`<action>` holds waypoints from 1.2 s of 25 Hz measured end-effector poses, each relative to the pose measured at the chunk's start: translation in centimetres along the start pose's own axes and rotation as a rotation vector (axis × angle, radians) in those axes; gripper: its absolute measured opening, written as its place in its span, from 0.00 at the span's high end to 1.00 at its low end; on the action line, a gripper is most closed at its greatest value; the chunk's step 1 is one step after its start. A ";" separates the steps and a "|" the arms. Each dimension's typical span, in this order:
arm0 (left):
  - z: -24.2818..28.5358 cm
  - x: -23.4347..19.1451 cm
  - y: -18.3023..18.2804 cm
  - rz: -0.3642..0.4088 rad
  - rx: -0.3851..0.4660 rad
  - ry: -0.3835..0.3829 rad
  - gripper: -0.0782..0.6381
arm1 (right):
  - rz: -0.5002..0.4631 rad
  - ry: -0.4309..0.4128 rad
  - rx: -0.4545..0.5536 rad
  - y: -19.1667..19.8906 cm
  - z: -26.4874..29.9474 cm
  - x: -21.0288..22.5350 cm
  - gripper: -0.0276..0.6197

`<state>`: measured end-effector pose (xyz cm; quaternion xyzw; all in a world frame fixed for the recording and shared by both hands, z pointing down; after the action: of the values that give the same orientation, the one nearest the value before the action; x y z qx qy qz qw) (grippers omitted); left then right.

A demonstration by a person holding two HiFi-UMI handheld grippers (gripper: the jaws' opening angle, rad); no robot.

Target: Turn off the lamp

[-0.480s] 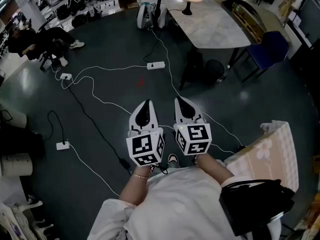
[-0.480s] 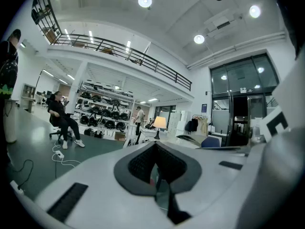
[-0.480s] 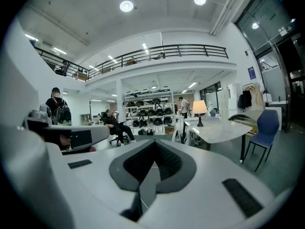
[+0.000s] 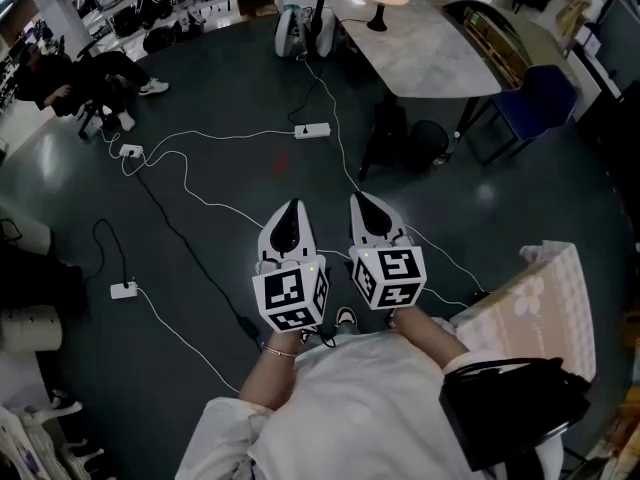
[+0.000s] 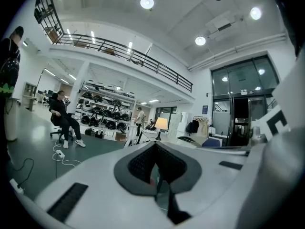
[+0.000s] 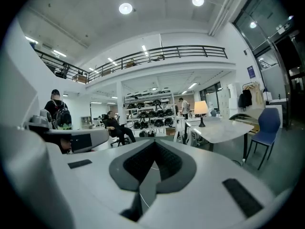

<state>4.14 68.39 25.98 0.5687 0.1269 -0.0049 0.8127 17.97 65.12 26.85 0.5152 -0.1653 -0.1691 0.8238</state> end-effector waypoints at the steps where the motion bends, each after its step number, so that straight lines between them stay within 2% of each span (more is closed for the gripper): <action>1: -0.2 -0.3 0.1 -0.005 0.000 -0.002 0.90 | 0.003 -0.002 -0.001 0.0 0.0 -0.1 0.96; 4: -0.9 -1.7 0.3 -0.020 -0.001 0.005 0.90 | 0.014 -0.006 -0.003 0.0 0.4 -1.2 0.96; 8: -1.8 -4.1 0.8 -0.074 -0.016 0.108 0.90 | 0.059 -0.033 -0.021 0.3 1.6 -3.2 0.96; 10: -2.2 -5.3 0.7 -0.104 -0.012 0.133 0.90 | 0.071 -0.025 -0.022 0.1 2.0 -3.9 0.96; 15: -2.1 -8.7 0.5 -0.078 -0.018 0.049 0.90 | 0.072 0.005 0.002 -0.3 3.2 -5.4 0.96; 23: -1.4 -11.1 0.0 -0.072 -0.022 0.024 0.90 | 0.048 0.037 -0.031 -0.6 5.1 -6.5 0.96; 30: -0.2 -13.2 -0.7 -0.120 0.001 -0.017 0.90 | -0.013 0.027 -0.040 -2.1 7.4 -7.3 0.96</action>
<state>-8.81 66.52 28.04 0.5604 0.1539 -0.0583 0.8117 7.93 61.63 27.34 0.5019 -0.1474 -0.1708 0.8350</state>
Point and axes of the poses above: the fingertips, and each gripper's own axes: z forward along the fingers, x to its right, y out of its underside, the point moved 6 cm from there along -z, backward along the fingers, and after that the axes turned 13 degrees about -x, right-handed, at the moved point
